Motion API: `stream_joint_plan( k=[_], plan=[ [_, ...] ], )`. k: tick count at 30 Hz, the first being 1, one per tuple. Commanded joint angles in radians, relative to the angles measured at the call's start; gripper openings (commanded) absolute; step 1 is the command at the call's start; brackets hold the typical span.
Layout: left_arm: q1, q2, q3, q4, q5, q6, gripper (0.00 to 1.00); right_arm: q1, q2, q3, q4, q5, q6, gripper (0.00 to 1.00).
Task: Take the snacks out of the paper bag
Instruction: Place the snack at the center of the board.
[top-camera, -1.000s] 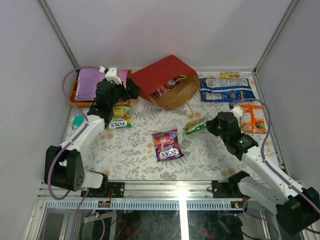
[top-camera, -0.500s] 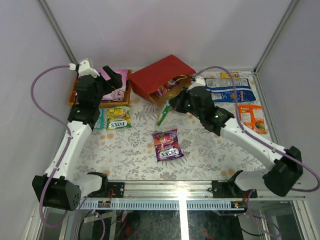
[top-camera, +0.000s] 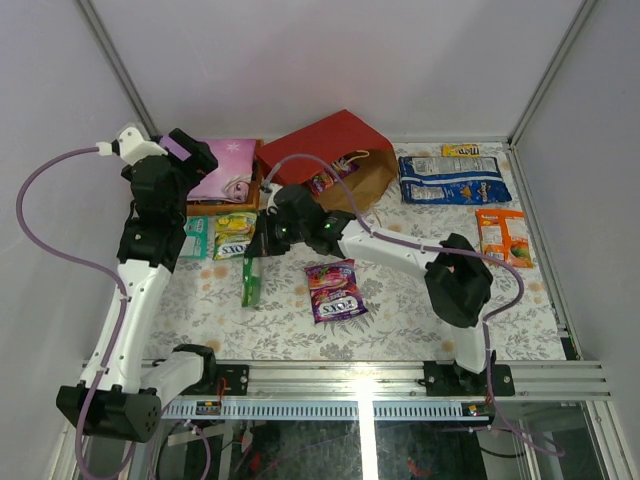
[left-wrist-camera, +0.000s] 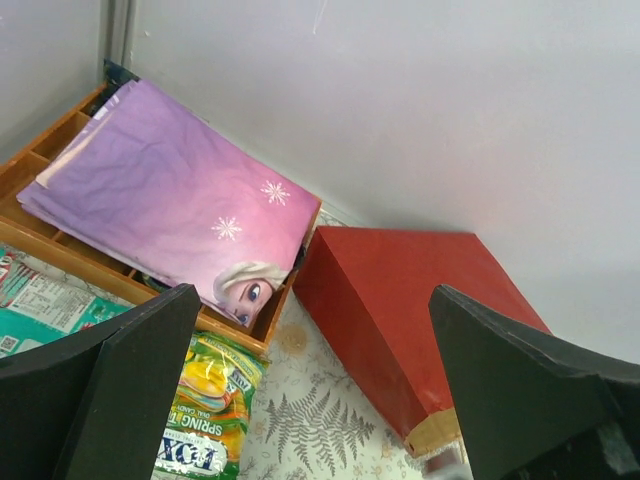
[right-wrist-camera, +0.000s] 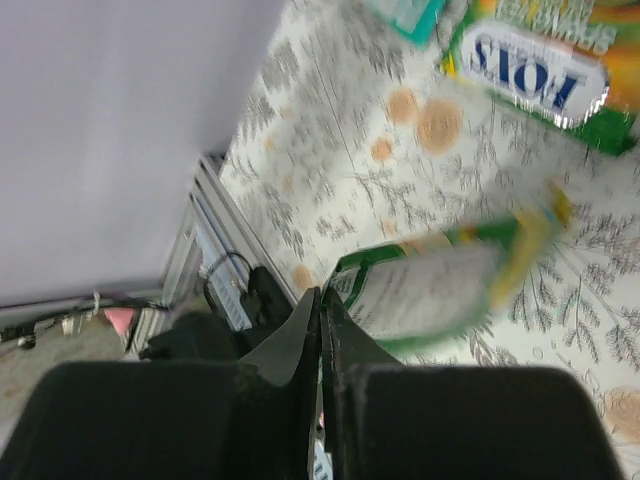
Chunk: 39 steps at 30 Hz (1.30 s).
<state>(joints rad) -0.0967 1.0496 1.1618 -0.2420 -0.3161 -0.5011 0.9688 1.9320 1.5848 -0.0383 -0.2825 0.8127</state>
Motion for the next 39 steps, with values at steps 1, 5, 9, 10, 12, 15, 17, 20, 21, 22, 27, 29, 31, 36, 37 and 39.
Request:
stream_joint_plan(
  k=[1,5,9,10,12,15,17,20,21,22,27,29,31,36,37,39],
  plan=[
    [0.014,-0.026,-0.001,0.007,-0.07,0.009,1.0,-0.002,0.026,0.011,-0.031,-0.195,-0.003,0.0],
    [0.019,-0.021,-0.008,0.011,-0.072,0.007,1.0,0.005,0.028,0.006,-0.025,-0.213,-0.012,0.0],
    [0.023,-0.015,-0.009,0.012,-0.091,0.003,1.0,0.048,0.111,0.165,-0.084,-0.245,-0.05,0.0],
    [0.025,-0.012,-0.004,0.004,-0.1,0.007,1.0,0.059,0.138,0.217,-0.11,-0.255,-0.062,0.0],
    [0.026,-0.008,0.008,-0.016,-0.128,0.019,1.0,0.069,0.178,0.272,-0.132,-0.265,-0.073,0.0],
    [0.028,-0.017,0.009,-0.032,-0.179,0.031,1.0,0.07,0.195,0.252,-0.13,-0.258,-0.081,0.0],
    [0.027,-0.023,0.004,-0.028,-0.188,0.034,1.0,0.07,0.193,0.215,-0.137,-0.234,-0.096,0.0],
    [0.027,-0.021,-0.002,-0.021,-0.179,0.039,1.0,0.069,0.174,0.143,-0.163,-0.186,-0.132,0.0],
    [0.026,-0.019,-0.006,-0.017,-0.177,0.04,1.0,0.067,0.159,0.106,-0.157,-0.161,-0.14,0.0],
    [0.027,-0.016,-0.008,-0.014,-0.176,0.043,1.0,0.064,0.139,0.056,-0.147,-0.144,-0.145,0.0],
    [0.028,0.001,-0.014,-0.002,-0.161,0.052,1.0,0.029,0.084,-0.154,-0.112,-0.104,-0.152,0.0],
    [0.026,0.008,-0.022,0.006,-0.151,0.056,1.0,0.016,0.088,-0.198,-0.104,-0.104,-0.152,0.0],
    [0.027,0.014,-0.025,0.011,-0.144,0.06,1.0,0.006,0.103,-0.218,-0.102,-0.107,-0.152,0.0],
    [0.028,0.018,-0.025,0.009,-0.135,0.064,1.0,0.002,0.13,-0.19,-0.083,-0.146,-0.133,0.0],
    [0.027,0.017,-0.026,0.009,-0.134,0.064,1.0,0.002,0.134,-0.172,-0.08,-0.149,-0.128,0.0],
    [0.027,0.016,-0.027,0.01,-0.134,0.061,1.0,0.007,0.147,-0.117,-0.079,-0.161,-0.119,0.0]
  ],
)
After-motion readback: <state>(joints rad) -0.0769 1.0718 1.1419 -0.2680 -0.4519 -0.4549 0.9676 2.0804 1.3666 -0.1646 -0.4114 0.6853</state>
